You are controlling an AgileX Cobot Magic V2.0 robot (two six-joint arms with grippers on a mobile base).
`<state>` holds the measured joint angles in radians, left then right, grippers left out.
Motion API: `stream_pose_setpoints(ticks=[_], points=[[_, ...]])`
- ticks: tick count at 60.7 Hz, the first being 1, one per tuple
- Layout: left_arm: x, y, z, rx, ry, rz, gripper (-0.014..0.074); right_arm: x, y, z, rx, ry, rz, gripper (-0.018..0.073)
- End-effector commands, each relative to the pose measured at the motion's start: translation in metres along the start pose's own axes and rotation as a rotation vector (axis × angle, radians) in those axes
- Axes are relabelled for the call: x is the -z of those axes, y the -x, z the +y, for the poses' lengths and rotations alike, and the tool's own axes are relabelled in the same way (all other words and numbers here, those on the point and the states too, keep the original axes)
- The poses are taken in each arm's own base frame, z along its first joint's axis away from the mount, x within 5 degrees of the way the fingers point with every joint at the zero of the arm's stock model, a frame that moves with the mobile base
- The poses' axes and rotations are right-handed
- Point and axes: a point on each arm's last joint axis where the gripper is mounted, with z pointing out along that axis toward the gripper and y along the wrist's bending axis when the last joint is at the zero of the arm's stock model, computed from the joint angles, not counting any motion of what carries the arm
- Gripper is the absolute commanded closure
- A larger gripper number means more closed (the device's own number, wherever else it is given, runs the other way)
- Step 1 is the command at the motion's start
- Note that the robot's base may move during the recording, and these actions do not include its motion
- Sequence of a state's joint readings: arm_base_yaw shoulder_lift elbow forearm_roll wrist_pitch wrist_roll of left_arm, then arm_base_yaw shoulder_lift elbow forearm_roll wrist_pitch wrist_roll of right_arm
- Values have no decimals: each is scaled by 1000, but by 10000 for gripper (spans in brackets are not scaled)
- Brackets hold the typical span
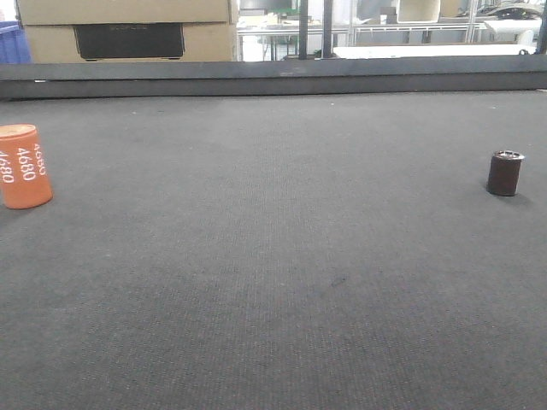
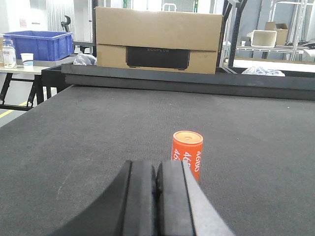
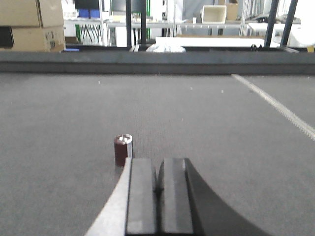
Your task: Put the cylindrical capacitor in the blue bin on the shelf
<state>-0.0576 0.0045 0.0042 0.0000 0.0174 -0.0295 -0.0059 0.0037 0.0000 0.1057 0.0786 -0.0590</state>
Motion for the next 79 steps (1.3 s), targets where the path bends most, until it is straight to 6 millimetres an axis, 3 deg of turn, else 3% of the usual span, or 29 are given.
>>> stream_pose_setpoints(ticks=[1,16,24,31,38,41,47,52,58,63,70,74,79], points=[[1,5,0,8,3,-49,707,0,5,0,6,-6,-54,721],[2,16,0,13,-1,-167,707,2,18,-1,-1,-9,-154,721],[5,32,-1,13,-4,-272,707,16,69,3,0,3,-264,721],[13,70,-2,7,-6,-312,707,36,121,6,2,19,-329,721],[13,104,-3,-26,3,-222,707,37,159,9,4,25,-317,714],[12,118,-3,-37,9,-182,707,33,177,10,5,26,-310,664],[5,140,-3,-50,19,-85,684,19,198,11,5,27,-267,436],[-3,153,-3,-49,22,-40,602,3,206,11,5,27,-213,207],[-14,162,-3,-49,24,3,423,-22,204,11,4,24,-132,-21],[-18,162,-4,-48,11,9,239,-35,200,11,3,22,-87,-9],[-18,161,-6,-43,-24,11,48,-58,194,10,1,17,-32,-9],[-18,161,-7,-43,-37,14,-8,-71,185,10,1,16,40,-9],[-19,161,-7,-42,-42,17,-12,-86,171,9,-1,15,130,-9]])
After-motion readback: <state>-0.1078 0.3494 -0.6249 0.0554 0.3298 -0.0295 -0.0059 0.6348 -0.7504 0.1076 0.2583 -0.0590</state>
